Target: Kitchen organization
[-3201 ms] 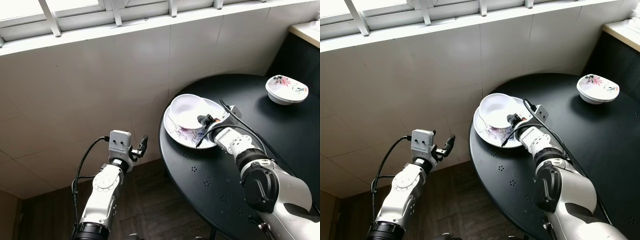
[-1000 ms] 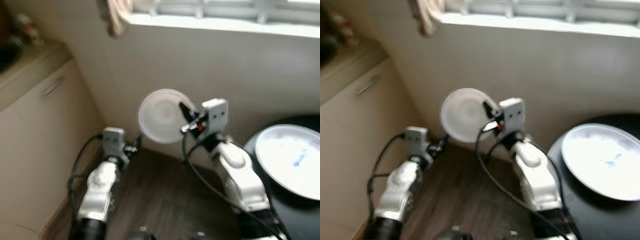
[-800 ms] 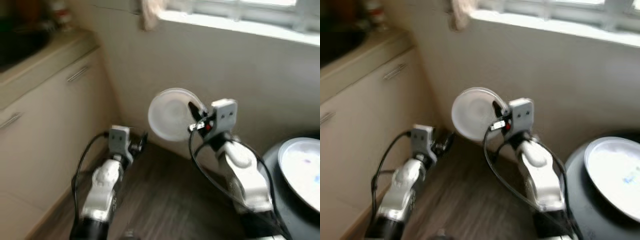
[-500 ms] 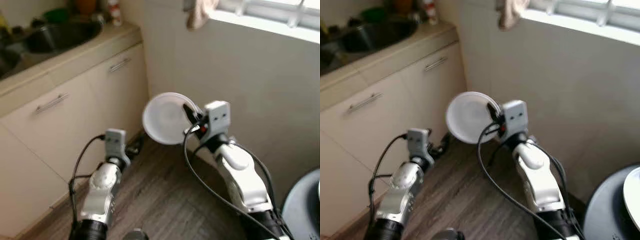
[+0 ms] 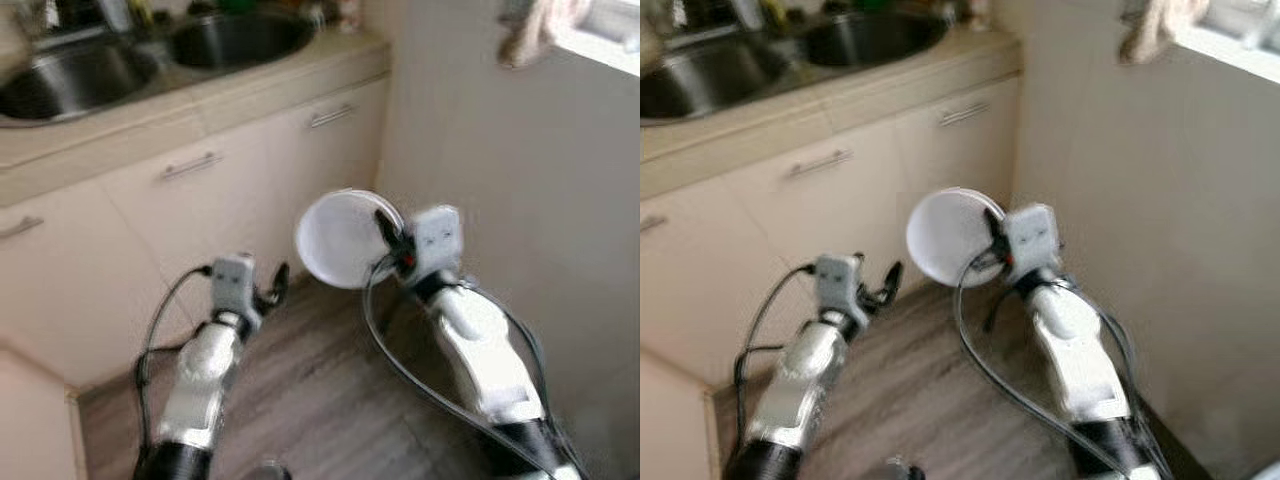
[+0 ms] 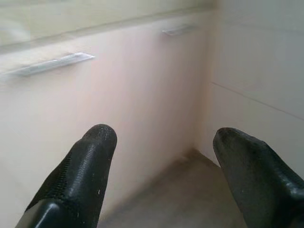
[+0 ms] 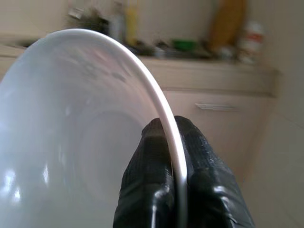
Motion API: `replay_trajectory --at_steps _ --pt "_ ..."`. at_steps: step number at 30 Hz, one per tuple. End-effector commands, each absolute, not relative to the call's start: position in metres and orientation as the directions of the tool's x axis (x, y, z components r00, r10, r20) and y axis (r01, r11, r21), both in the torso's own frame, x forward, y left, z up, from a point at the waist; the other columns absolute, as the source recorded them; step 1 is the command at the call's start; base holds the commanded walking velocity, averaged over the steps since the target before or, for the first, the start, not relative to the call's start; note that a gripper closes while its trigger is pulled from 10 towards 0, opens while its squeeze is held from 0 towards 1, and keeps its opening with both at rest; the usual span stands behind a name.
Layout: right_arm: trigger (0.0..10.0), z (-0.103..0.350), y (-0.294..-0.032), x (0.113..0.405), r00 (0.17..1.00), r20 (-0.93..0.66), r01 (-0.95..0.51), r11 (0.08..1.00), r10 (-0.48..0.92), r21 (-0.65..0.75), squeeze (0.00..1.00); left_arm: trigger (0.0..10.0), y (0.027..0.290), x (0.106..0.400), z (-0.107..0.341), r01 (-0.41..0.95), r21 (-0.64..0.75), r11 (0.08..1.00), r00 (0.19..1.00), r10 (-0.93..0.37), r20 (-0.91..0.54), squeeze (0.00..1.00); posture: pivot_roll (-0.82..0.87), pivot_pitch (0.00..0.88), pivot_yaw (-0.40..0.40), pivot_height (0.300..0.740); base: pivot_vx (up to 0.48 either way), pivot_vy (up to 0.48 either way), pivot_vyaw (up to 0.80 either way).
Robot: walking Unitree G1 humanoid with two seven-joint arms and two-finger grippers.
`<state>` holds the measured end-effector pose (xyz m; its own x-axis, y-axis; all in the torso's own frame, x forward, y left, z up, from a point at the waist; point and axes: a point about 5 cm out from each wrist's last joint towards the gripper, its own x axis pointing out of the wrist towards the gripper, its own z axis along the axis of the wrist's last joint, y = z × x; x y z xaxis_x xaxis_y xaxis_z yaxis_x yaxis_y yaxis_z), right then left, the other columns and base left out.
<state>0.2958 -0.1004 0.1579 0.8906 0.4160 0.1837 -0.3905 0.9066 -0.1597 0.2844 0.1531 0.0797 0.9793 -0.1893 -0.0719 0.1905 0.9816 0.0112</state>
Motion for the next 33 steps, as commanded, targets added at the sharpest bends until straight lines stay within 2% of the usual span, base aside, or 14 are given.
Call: replay_trajectory --at_steps 1,12,14,15,33 --pt "0.0 0.161 -0.105 0.297 0.895 0.205 -0.364 0.914 0.396 -0.178 0.0 10.0 0.149 0.282 0.079 0.201 0.008 0.98 0.977 -0.2 -0.07 0.0 -0.07 0.024 0.031 0.74 0.0 0.0 0.8" --pt "0.0 0.183 -0.115 0.304 0.897 0.331 -0.229 0.948 0.293 -0.221 0.0 10.0 0.148 0.281 0.078 0.203 0.004 0.979 0.977 -0.202 -0.065 0.0 -0.08 0.014 0.03 0.74 0.0 0.0 0.8" --pt "0.0 0.194 -0.119 0.306 0.891 0.384 -0.179 0.964 0.244 -0.197 0.0 10.0 0.147 0.281 0.078 0.203 0.003 0.979 0.977 -0.202 -0.065 0.0 -0.08 0.011 0.03 0.74 0.0 0.0 0.0" --pt "10.0 0.201 -0.122 0.308 0.885 0.411 -0.152 0.969 0.22 -0.193 0.0 10.0 0.147 0.281 0.078 0.203 0.002 0.979 0.977 -0.202 -0.065 0.0 -0.08 0.011 0.031 0.74 0.0 0.0 0.0" --pt "10.0 0.203 -0.121 0.31 0.874 0.44 -0.126 0.971 0.206 -0.205 0.0 10.0 0.148 0.283 0.077 0.207 0.004 0.978 0.976 -0.206 -0.066 0.0 -0.08 0.007 0.035 0.74 0.0 0.0 0.0"
